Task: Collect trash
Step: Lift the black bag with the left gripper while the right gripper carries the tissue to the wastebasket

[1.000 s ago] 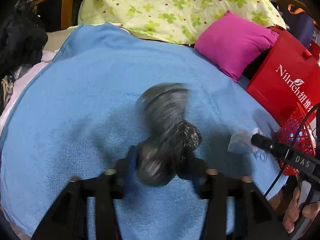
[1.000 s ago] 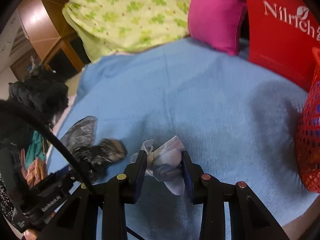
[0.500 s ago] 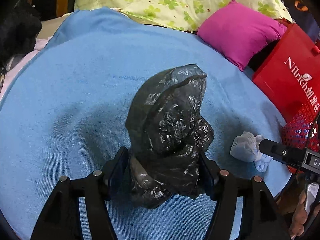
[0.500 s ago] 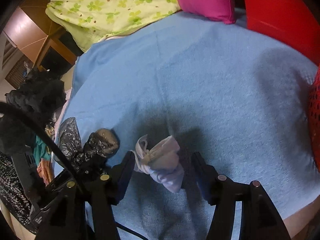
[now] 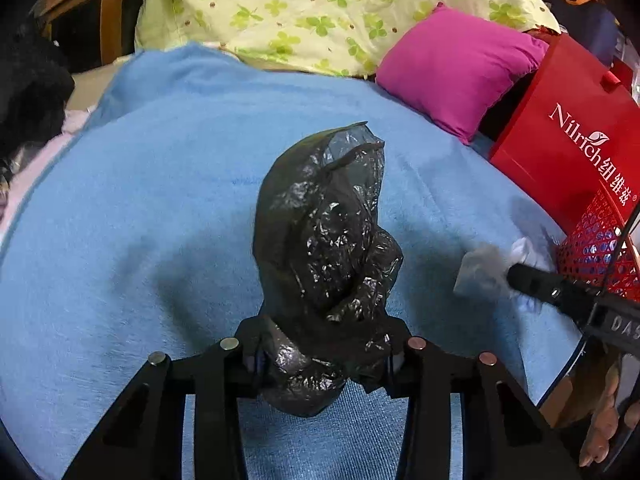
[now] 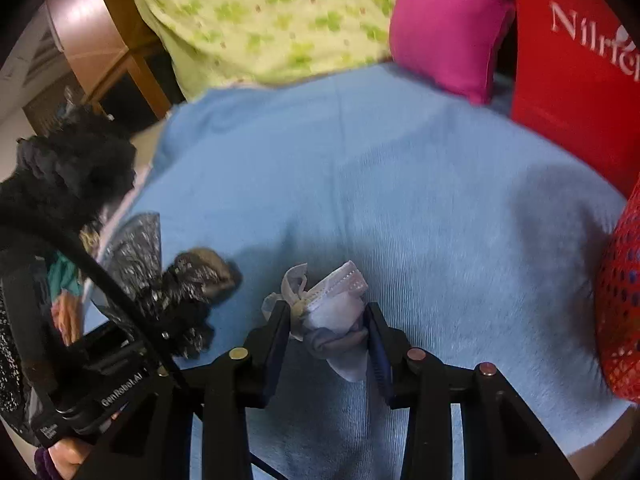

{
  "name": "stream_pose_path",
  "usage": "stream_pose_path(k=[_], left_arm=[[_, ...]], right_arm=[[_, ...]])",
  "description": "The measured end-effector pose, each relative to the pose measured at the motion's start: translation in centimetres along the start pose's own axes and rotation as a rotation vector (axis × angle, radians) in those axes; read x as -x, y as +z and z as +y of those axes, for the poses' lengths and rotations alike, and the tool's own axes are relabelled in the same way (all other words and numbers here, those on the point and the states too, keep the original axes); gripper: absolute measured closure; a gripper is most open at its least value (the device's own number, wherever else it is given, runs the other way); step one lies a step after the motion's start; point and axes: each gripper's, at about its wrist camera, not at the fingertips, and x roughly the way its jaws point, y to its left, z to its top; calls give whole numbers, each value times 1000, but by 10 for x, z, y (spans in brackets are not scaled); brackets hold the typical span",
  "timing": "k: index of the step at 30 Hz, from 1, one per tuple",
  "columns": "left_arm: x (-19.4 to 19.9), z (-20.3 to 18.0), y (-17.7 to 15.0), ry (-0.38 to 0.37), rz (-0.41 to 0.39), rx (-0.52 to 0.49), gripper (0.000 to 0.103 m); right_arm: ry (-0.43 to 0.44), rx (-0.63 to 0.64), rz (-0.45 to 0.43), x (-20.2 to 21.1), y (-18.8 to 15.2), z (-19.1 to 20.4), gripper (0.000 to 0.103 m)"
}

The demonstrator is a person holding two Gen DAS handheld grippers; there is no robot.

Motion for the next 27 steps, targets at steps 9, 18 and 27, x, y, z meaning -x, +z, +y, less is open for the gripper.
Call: stream_pose_path(k=[9, 18, 27], left_arm=[[46, -27, 8, 91, -88, -64, 59], [88, -67, 22, 122, -181, -146, 59], [108, -101, 26, 114, -216, -195, 59]], right_arm=[[46, -38, -224, 52, 5, -3, 63], [71, -64, -370, 100, 5, -5, 63], [58, -51, -484, 141, -5, -16, 63]])
